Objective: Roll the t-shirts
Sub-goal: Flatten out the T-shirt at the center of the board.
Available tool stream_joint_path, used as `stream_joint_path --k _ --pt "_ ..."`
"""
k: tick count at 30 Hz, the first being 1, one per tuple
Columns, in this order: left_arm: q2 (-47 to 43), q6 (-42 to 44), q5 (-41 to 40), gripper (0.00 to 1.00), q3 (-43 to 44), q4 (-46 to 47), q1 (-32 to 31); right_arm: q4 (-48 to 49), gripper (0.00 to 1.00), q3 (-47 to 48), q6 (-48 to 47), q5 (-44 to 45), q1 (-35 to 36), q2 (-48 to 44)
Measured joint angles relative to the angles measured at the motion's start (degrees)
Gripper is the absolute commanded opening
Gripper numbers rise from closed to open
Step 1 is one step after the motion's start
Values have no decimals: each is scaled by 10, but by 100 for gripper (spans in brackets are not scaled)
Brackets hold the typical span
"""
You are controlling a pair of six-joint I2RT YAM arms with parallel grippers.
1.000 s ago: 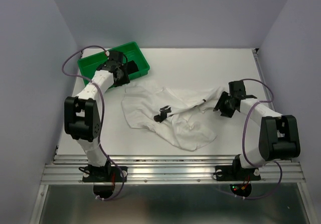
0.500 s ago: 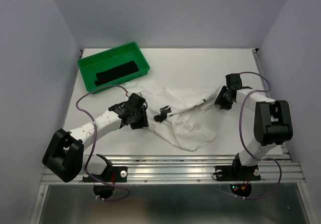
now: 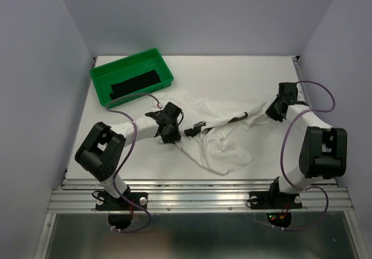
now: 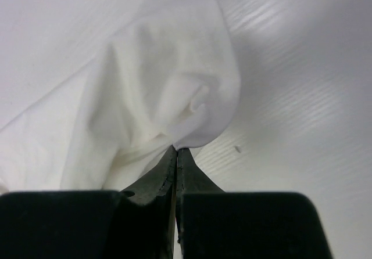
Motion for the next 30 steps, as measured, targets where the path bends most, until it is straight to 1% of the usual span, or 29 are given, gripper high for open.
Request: stream_joint_path --k 1,2,3,8,12,15,17,20,21,22,23,24,25,27,28,30 --pt "19 3 -3 18 17 6 0 0 1 -10 0 4 -12 -21" --pt "37 6 -7 8 33 8 1 -1 1 -19 0 9 -22 -39" --pt "55 12 -13 0 48 17 1 0 1 -26 0 13 -31 -52" --pt "101 39 -36 0 108 6 13 -7 1 -42 0 19 -69 -80" --pt "129 73 -72 0 158 -23 43 -10 1 -39 3 19 -73 -91" --pt "166 104 -100 0 238 -57 74 -17 1 -21 3 16 -72 -84" --pt "196 124 -118 0 309 -71 92 -22 1 0 5 16 -72 -71" --pt "226 147 -139 0 389 -85 109 -25 1 46 5 16 -72 -36" --pt "233 155 -145 0 406 -87 113 -25 7 61 5 17 -72 -24" --pt "245 163 -153 9 437 -97 120 -26 23 77 5 17 -72 -9" --pt "251 172 -156 16 454 -102 124 -28 26 94 4 16 -72 7" --pt "254 177 -157 25 461 -103 126 -30 31 110 2 15 -72 22" --pt "253 181 -157 43 463 -106 129 -33 46 122 2 14 -72 35" --pt "246 187 -155 55 460 -117 132 -38 52 134 -4 8 -72 47" --pt "236 191 -152 62 450 -120 132 -41 59 134 -4 7 -72 47" --pt "196 191 -146 63 410 -129 127 -50 65 133 -5 1 -72 44"
